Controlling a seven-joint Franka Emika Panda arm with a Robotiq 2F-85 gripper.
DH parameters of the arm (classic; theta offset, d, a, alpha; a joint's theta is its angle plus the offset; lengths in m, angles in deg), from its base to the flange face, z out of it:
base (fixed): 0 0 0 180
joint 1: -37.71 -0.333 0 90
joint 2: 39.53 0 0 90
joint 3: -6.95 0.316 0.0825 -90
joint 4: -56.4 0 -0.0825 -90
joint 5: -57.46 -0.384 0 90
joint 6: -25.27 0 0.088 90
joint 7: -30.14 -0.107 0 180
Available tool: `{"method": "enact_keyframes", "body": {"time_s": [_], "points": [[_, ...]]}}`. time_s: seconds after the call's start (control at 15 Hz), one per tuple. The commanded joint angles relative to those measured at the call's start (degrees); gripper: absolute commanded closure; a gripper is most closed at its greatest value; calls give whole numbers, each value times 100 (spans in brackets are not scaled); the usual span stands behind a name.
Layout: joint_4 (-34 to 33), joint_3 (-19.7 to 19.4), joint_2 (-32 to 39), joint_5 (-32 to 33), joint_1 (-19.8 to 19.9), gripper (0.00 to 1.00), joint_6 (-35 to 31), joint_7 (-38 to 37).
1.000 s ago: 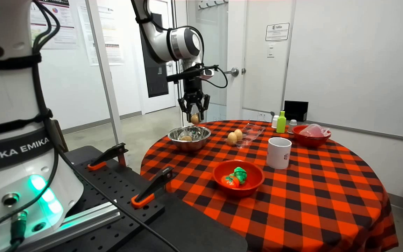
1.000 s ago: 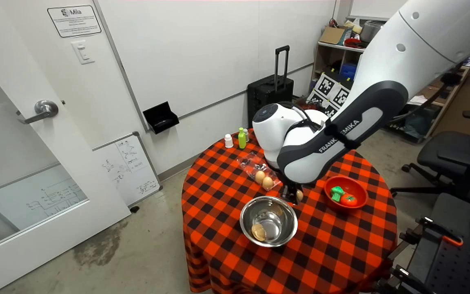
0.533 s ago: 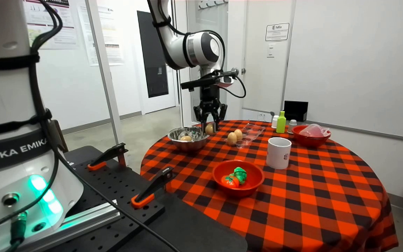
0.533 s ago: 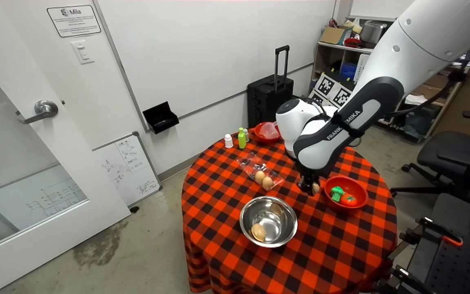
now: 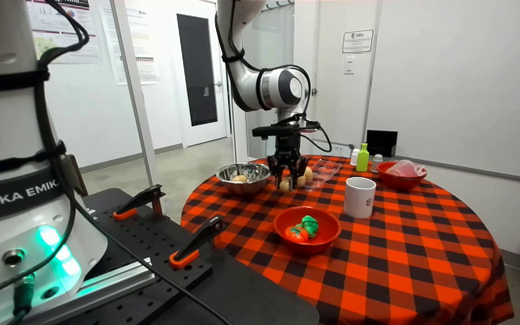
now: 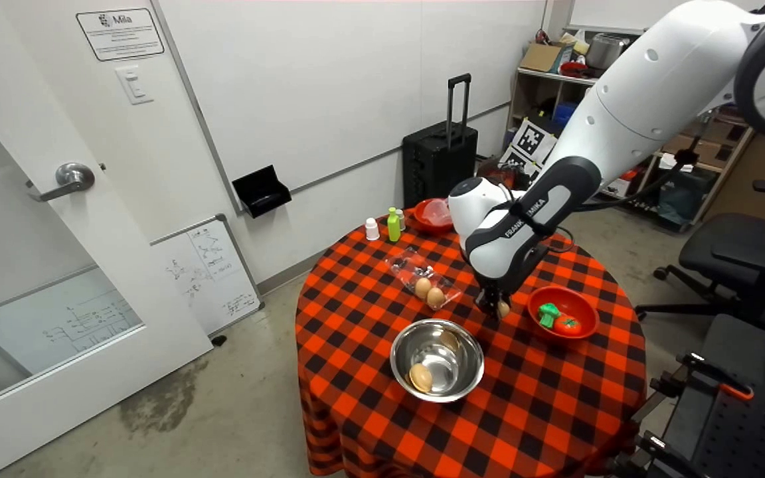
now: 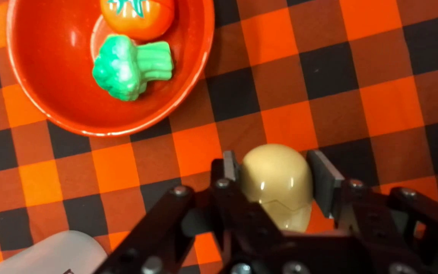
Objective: Put the egg in the metal bowl on the table
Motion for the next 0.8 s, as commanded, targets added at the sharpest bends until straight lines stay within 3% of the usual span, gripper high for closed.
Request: {"method": "enact_keyframes", "body": {"time_s": [0.0, 0.73], "points": [[-761, -64, 536, -215, -1, 77, 156, 51], [-1399, -162, 1128, -377, -13, 77, 384, -31]]}}
